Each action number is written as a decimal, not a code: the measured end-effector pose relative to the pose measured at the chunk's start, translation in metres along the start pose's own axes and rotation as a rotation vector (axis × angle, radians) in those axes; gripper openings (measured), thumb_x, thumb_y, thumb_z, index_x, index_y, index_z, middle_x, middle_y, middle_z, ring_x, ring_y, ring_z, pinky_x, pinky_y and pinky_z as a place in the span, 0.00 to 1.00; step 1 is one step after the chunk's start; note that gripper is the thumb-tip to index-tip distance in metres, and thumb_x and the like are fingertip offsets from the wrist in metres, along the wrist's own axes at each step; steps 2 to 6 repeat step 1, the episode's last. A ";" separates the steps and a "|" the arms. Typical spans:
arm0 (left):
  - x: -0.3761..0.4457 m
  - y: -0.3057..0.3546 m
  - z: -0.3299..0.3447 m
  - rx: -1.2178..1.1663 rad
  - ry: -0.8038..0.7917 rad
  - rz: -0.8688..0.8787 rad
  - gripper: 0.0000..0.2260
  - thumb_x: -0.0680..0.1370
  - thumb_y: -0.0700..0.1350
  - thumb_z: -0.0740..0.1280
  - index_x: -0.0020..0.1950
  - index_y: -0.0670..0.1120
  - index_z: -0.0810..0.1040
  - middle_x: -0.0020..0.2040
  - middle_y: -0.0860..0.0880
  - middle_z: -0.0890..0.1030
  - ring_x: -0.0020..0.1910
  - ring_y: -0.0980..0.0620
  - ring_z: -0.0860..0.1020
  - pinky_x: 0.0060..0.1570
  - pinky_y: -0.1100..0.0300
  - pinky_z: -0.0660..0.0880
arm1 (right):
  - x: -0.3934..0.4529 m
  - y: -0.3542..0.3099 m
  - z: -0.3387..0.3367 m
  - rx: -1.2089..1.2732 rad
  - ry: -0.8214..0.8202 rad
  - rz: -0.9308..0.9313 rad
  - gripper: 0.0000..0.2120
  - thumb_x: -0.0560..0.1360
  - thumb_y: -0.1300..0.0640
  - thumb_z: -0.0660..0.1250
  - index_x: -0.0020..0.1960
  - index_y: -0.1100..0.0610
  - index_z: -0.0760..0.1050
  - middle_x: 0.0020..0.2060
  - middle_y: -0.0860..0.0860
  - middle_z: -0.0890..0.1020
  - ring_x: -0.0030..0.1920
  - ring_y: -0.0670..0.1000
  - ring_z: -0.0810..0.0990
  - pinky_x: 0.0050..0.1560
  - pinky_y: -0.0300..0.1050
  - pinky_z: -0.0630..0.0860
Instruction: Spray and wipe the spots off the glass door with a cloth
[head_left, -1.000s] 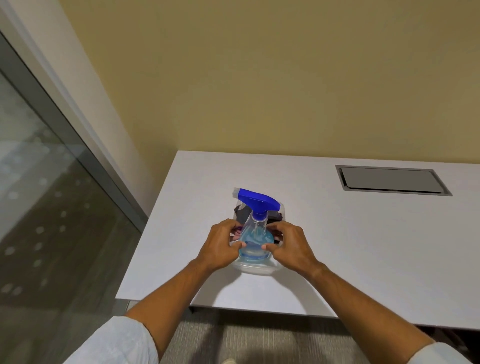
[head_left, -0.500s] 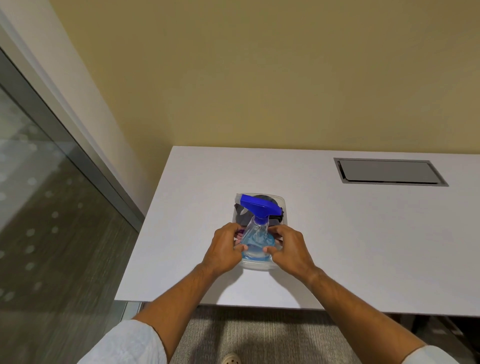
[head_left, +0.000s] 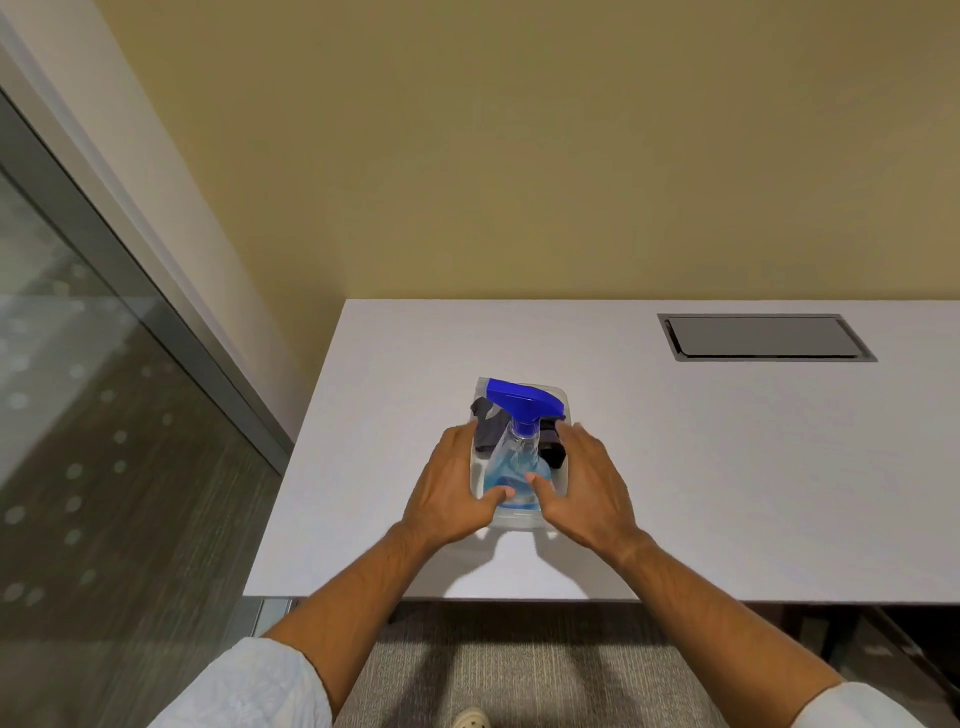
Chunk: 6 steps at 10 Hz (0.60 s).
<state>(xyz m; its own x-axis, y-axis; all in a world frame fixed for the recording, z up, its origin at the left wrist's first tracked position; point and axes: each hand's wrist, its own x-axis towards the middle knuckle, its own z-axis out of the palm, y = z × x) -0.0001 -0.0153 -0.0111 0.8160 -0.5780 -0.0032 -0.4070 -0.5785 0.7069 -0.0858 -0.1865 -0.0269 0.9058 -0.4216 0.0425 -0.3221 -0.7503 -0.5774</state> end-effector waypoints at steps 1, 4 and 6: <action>-0.007 0.010 -0.013 0.198 0.099 0.041 0.48 0.72 0.66 0.66 0.80 0.48 0.43 0.81 0.49 0.47 0.79 0.49 0.48 0.73 0.56 0.49 | -0.005 -0.011 -0.017 -0.081 0.139 -0.110 0.46 0.72 0.35 0.61 0.79 0.55 0.45 0.79 0.52 0.50 0.79 0.52 0.46 0.75 0.48 0.48; -0.007 0.010 -0.013 0.198 0.099 0.041 0.48 0.72 0.66 0.66 0.80 0.48 0.43 0.81 0.49 0.47 0.79 0.49 0.48 0.73 0.56 0.49 | -0.005 -0.011 -0.017 -0.081 0.139 -0.110 0.46 0.72 0.35 0.61 0.79 0.55 0.45 0.79 0.52 0.50 0.79 0.52 0.46 0.75 0.48 0.48; -0.007 0.010 -0.013 0.198 0.099 0.041 0.48 0.72 0.66 0.66 0.80 0.48 0.43 0.81 0.49 0.47 0.79 0.49 0.48 0.73 0.56 0.49 | -0.005 -0.011 -0.017 -0.081 0.139 -0.110 0.46 0.72 0.35 0.61 0.79 0.55 0.45 0.79 0.52 0.50 0.79 0.52 0.46 0.75 0.48 0.48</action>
